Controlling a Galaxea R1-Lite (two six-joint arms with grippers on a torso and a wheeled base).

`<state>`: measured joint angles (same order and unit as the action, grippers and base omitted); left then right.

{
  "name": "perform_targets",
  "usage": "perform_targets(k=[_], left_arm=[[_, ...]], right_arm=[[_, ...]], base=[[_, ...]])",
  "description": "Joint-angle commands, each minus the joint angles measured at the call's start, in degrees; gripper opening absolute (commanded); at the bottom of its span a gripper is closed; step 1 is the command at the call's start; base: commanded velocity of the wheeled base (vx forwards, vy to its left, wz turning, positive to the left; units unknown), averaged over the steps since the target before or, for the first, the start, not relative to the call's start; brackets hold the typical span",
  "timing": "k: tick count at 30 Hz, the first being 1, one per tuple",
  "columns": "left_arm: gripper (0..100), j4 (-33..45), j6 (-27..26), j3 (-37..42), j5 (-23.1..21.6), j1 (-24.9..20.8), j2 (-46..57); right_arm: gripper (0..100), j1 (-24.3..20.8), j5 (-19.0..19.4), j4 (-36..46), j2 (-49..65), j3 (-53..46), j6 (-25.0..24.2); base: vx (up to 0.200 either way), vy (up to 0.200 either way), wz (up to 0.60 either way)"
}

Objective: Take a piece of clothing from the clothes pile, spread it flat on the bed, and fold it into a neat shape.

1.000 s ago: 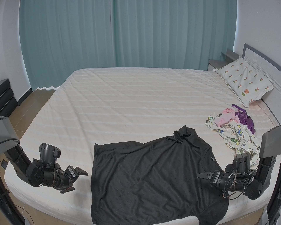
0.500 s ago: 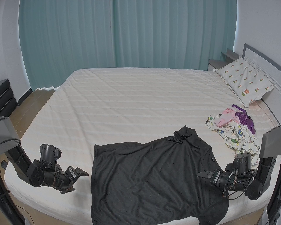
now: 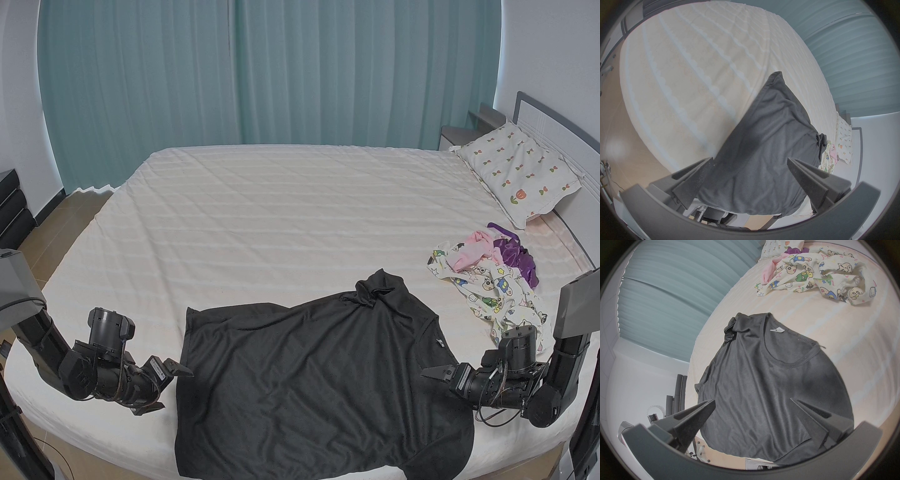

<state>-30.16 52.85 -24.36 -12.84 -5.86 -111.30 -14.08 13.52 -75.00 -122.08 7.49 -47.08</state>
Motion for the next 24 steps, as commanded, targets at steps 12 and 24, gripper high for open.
perform_targets(k=[12, 24], left_arm=[[100, -1.92, 2.79, -15.02, 8.88, -0.20, -8.49], [100, -1.66, -0.90, -36.29, 17.14, 0.24, -25.19]], right_arm=[[100, 0.02, -0.34, -3.23, -0.44, -0.89, -0.03], [100, -0.07, -0.60, -3.23, -0.53, -0.98, 0.06]], base=[[0.000, 0.000, 0.00], [0.000, 0.000, 0.00]])
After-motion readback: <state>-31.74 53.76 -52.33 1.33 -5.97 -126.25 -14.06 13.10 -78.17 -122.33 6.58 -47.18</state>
